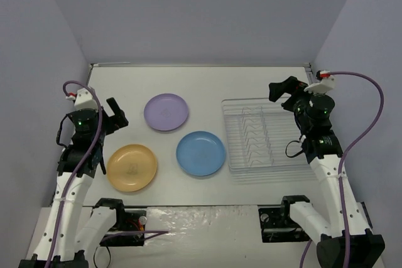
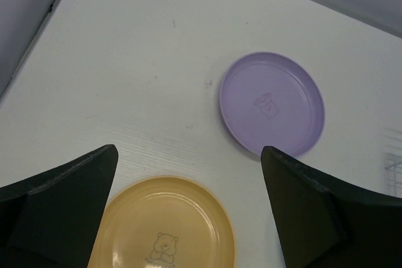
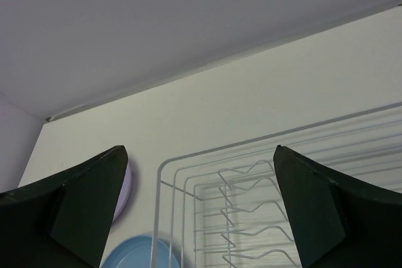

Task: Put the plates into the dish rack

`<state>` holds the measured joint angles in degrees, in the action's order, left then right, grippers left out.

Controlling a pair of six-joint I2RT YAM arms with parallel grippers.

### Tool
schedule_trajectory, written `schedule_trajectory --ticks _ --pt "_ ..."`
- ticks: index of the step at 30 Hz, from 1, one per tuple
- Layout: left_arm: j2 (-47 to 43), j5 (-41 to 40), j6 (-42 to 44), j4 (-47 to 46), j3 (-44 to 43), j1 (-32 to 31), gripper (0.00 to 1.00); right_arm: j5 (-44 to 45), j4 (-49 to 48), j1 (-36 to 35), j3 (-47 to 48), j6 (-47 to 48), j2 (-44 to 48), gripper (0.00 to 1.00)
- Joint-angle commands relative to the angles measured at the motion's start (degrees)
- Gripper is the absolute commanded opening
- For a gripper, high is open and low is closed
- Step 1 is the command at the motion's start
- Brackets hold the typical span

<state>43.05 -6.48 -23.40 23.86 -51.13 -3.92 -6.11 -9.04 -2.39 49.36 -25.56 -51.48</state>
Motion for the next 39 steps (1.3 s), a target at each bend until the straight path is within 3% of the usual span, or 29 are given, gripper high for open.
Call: schedule_trajectory --ticks 1,5,8,10,18,27,33,35,39 --pt "2.2 1.6 -1.3 -1.6 -1.2 0.1 0.97 -7.6 -6.9 -0.5 1.8 0.1 0.0 1.00" --pt "5.3 7.7 -4.8 -3.6 0.0 0.1 0.97 -18.8 -8.6 -1.1 1.7 4.2 -0.6 1.00" --pt "8.4 21.4 -9.5 -11.3 3.9 -0.8 0.97 -18.5 -7.2 -1.3 2.1 3.5 -1.5 1.00" --pt "11.1 24.4 -11.1 -13.4 6.5 -2.8 0.97 -16.8 -4.6 -1.3 2.7 2.6 -2.4 1.00" --pt "18.2 14.7 -11.7 -11.4 6.5 -19.0 0.97 -14.8 1.9 -1.3 4.4 1.6 -6.3 1.00" --pt "23.6 9.9 -14.3 -14.7 11.6 -28.3 0.97 -15.1 -0.8 -1.3 -0.6 0.1 -2.6 1.00" --pt "33.7 4.6 -15.2 -15.8 8.8 -32.1 0.97 -14.5 -0.2 -1.3 -3.2 -0.6 0.8 1.00" --pt "36.2 5.1 -15.4 -18.0 8.1 -32.9 0.94 -14.1 0.0 -1.3 -4.1 -0.7 1.7 1.00" --pt "42.7 4.8 -15.2 -18.2 5.2 -34.2 0.69 -11.5 1.2 -1.3 -5.1 -0.7 3.8 1.00"
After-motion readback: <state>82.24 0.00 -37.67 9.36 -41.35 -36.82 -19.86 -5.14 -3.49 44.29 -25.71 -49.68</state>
